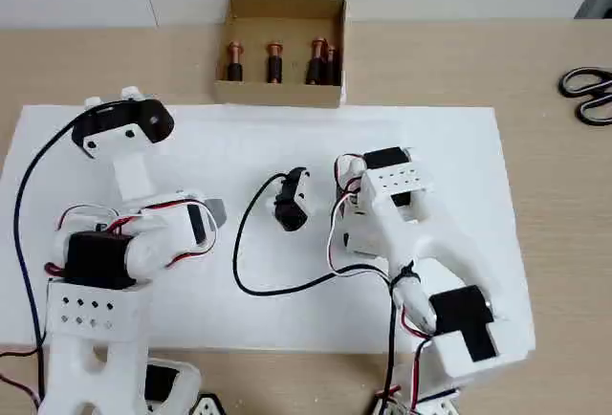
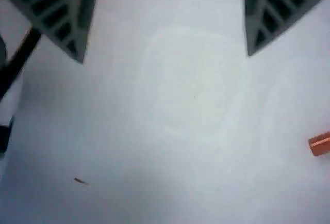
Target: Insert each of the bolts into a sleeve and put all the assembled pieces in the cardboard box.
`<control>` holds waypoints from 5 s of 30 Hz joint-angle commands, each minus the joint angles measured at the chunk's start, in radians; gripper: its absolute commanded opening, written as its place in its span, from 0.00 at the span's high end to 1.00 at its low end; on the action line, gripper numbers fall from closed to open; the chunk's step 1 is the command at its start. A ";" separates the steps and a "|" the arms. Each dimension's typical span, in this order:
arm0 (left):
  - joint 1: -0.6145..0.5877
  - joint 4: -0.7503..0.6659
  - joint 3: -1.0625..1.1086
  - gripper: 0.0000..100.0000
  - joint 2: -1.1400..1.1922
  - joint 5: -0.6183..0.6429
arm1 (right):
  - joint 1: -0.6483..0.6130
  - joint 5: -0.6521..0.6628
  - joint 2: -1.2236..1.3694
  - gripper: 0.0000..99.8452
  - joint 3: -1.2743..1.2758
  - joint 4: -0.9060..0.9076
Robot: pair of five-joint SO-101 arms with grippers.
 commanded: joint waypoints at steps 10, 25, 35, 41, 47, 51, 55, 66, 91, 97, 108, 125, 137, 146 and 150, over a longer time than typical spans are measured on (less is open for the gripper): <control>-0.005 -0.012 -0.005 0.81 -0.021 0.006 | 0.108 -0.229 -0.005 1.00 -0.155 0.008; 0.003 -0.017 0.044 0.81 -0.012 0.002 | 0.091 -0.861 0.051 0.99 -0.253 -0.077; 0.003 -0.012 0.059 0.81 -0.020 -0.052 | 0.085 -0.884 0.191 0.86 -0.354 -0.079; 0.003 -0.012 0.070 0.81 -0.020 -0.054 | 0.084 -0.884 0.236 0.86 -0.420 -0.079; 0.003 -0.012 0.070 0.81 -0.020 -0.054 | 0.084 -0.884 0.298 0.86 -0.422 -0.079; 0.003 -0.012 0.071 0.81 -0.020 -0.054 | 0.084 -0.879 0.332 0.92 -0.422 -0.077; 0.000 -0.017 0.071 0.81 -0.012 -0.048 | 0.088 -0.881 0.312 0.99 -0.433 -0.076; -0.040 -0.081 0.130 0.80 0.048 0.084 | 0.088 -0.885 0.150 1.00 -0.525 0.039; -0.479 -0.414 0.185 0.81 0.486 -1.174 | 0.088 -0.948 0.143 1.00 -0.571 0.101; -0.477 -0.506 0.182 0.81 0.638 -1.175 | 0.088 -0.950 0.143 1.00 -0.583 0.108; -0.479 -0.523 0.166 0.81 0.694 -1.174 | 0.090 -0.950 0.143 1.00 -0.612 0.110; -0.446 0.109 -0.079 0.81 0.307 -1.637 | 0.090 -0.976 0.143 1.00 -0.713 0.180; -0.233 -0.048 0.125 0.81 0.252 -1.304 | 0.087 -1.010 0.093 1.00 -0.712 0.217; -0.058 -0.189 0.300 0.81 0.256 -1.003 | 0.087 -1.008 0.047 1.00 -0.712 0.222; -0.031 -0.207 0.360 0.81 0.256 -0.973 | 0.085 -1.010 0.045 1.00 -0.712 0.222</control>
